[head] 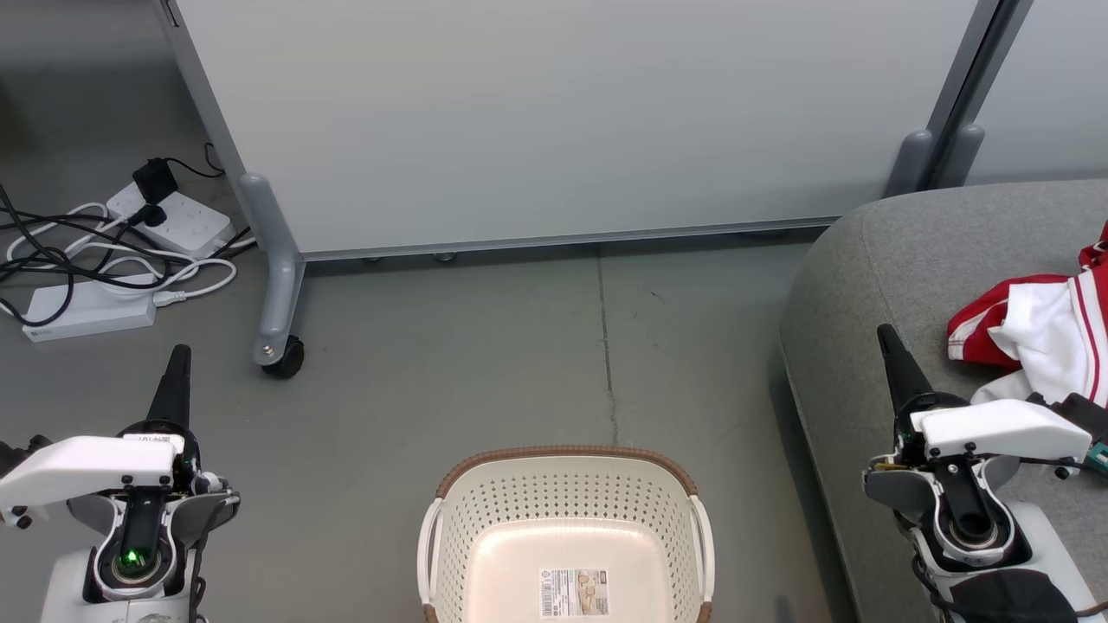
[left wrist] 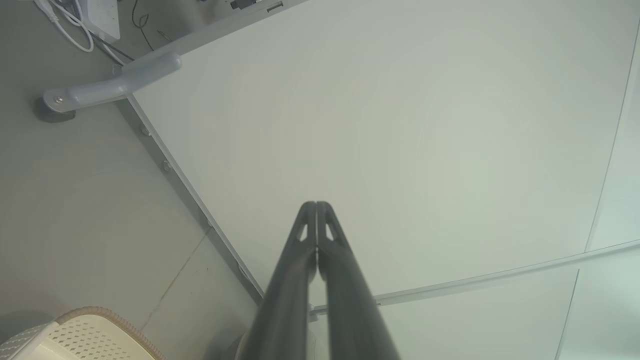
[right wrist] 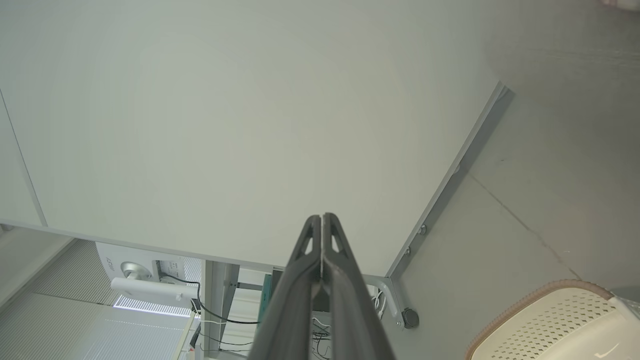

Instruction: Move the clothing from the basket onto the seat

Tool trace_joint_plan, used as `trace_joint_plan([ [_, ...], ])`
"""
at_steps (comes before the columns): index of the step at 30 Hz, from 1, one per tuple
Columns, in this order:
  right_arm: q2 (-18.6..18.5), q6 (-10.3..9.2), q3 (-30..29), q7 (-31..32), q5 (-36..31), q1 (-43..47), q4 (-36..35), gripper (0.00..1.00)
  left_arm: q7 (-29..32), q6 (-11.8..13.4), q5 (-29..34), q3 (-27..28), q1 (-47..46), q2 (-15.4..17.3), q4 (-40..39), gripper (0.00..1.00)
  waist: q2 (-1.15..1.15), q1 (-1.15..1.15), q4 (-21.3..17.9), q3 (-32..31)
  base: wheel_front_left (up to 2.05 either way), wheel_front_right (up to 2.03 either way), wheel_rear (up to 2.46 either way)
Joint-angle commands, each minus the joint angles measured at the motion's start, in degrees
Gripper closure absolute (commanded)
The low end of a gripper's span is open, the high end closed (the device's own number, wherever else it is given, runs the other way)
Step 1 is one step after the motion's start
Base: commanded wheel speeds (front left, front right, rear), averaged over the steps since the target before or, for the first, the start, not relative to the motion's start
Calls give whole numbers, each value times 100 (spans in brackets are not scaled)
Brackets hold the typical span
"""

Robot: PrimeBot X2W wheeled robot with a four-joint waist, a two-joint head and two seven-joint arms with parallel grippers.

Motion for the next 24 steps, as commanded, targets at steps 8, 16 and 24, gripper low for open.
trace_joint_plan([
  [8, -55, 13, -13, -27, 437, -221, 127, 100, 128, -104, -362, 164, -259, -25, 69, 100, 0, 0, -4, 23, 0, 0, 0],
  [16, -58, 13, -10, -30, 786, -326, 244, 100, 236, -165, -643, 274, -357, -57, 137, 100, 0, 0, -8, 47, 0, 0, 0],
  [24, -60, 13, -9, -29, 1067, -422, 357, 100, 321, -211, -877, 368, -427, -80, 198, 100, 0, 0, -11, 68, 0, 0, 0],
])
